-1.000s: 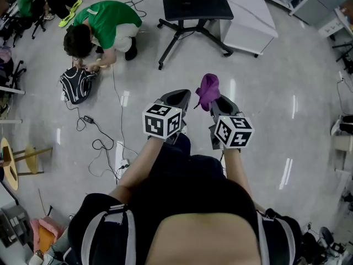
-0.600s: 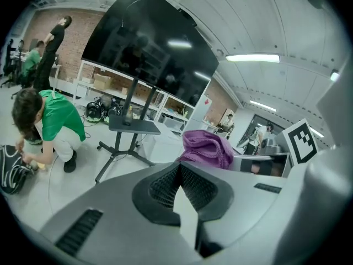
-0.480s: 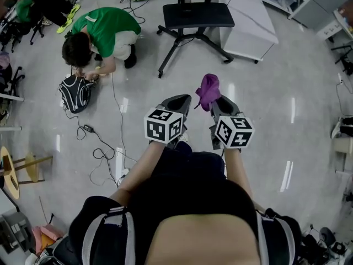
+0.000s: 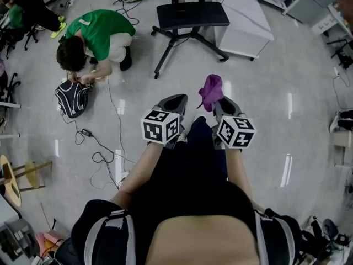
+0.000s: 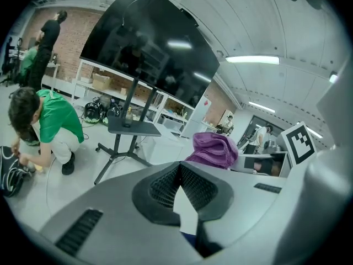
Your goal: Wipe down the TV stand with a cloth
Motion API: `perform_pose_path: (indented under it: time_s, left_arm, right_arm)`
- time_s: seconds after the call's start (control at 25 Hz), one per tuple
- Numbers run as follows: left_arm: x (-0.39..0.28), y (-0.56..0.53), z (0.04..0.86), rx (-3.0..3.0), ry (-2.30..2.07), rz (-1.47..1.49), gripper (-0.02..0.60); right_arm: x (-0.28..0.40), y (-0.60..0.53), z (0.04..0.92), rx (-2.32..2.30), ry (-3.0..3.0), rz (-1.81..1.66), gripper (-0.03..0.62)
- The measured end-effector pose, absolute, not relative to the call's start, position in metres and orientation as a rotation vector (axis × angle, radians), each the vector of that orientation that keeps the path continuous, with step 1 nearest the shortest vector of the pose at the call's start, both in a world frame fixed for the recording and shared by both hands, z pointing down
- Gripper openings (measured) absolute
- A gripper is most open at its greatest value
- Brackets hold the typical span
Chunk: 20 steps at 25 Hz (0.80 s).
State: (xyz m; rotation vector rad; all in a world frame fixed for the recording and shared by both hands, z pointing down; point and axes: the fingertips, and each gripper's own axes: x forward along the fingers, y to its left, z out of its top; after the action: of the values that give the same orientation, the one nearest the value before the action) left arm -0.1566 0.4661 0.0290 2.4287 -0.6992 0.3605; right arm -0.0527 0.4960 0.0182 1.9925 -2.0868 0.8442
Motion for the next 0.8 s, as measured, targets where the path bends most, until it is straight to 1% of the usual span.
perform_pose_path:
  time_s: [0.2, 0.44, 0.8]
  left_arm:
    - [-0.158, 0.455, 0.032, 2.414, -0.723, 0.354, 0.006]
    - [-0.155, 0.437, 0.026, 2.407, -0.753, 0.344, 0.006]
    - [-0.126, 0.381, 0.03, 2.392, -0.802, 0.339, 0.006]
  right_arm:
    - [-0.049, 0.484, 0.023, 1.979, -2.08, 0.856, 0.069]
    - [-0.033, 0.466, 0.015, 2.069, -2.064, 0.815, 0.069]
    - [-0.003, 0.41, 0.02, 2.032, -2.079, 0.831, 0.069]
